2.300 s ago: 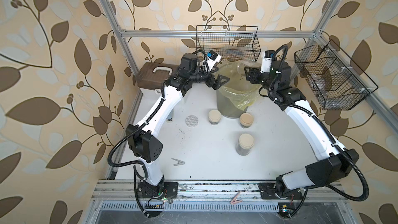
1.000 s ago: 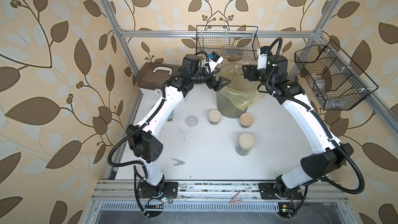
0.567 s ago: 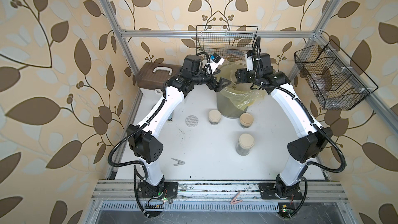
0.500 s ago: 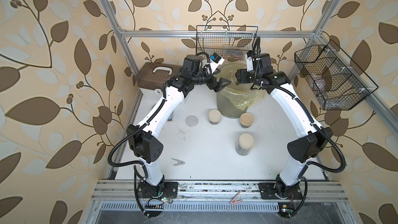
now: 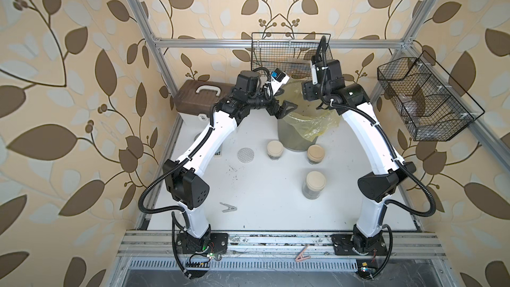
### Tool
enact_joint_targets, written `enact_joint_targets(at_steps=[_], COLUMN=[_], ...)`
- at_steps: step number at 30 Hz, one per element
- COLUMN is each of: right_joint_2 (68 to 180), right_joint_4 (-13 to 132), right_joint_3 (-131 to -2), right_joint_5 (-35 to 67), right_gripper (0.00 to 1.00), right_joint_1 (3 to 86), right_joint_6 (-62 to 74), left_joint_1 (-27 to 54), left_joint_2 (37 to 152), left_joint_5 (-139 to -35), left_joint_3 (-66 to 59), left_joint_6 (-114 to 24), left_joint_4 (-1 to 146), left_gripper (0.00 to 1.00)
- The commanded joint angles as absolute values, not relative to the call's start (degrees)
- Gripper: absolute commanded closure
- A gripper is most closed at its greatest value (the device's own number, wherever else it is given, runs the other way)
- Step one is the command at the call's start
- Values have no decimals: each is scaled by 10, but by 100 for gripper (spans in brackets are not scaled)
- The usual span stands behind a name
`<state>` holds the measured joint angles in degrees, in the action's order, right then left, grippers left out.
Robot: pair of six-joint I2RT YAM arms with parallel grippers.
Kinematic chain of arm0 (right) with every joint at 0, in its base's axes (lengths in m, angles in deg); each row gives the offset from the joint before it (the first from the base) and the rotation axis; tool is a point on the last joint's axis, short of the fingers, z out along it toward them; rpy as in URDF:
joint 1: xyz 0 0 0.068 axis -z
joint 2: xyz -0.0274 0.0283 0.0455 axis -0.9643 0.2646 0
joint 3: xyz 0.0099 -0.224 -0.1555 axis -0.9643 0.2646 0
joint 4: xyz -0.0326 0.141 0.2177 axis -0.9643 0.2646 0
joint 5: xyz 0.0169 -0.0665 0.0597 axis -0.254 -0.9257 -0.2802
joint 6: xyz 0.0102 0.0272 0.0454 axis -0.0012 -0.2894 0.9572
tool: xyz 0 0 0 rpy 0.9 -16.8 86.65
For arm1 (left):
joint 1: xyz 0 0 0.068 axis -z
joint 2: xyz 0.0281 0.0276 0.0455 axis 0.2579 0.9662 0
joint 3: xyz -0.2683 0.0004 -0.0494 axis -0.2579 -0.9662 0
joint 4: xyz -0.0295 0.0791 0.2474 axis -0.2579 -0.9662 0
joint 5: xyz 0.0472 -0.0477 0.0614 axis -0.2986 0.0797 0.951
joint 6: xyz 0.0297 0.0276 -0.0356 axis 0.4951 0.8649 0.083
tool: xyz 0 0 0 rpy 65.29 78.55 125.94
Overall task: Empty moldy tea leaves from jars
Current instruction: Pour the moldy tea leaves from the jar into the trash bin.
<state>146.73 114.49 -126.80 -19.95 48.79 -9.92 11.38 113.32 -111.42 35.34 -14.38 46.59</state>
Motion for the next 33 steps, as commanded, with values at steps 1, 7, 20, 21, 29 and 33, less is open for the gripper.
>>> enact_joint_targets(at_steps=[1, 7, 20, 21, 29, 33], right_joint_2=[1500, 1538, 1538, 1522, 1510, 1439], right_joint_4=[1209, 1262, 1267, 1244, 1226, 1114], right_joint_3=[-1319, -1341, -1330, -1305, -1365, -1285], right_joint_5=[-162, -42, 11, -11, 9, 91], right_gripper=[53, 53, 60, 61, 60, 60], right_joint_1=[514, 539, 568, 566, 582, 611], right_joint_6=[-72, -31, 24, 31, 54, 123], left_joint_1=[119, 120, 124, 124, 124, 123], left_joint_2=[1134, 1134, 1143, 1144, 1131, 1132], left_joint_5=[-1113, -1112, -1112, -1113, -1114, -1090], left_joint_3=[380, 381, 387, 388, 366, 359], left_joint_6=[-131, -130, -129, -129, -115, -158], left_joint_4=[465, 463, 465, 465, 496, 565], left_gripper=[1, 1, 1, 1, 1, 1])
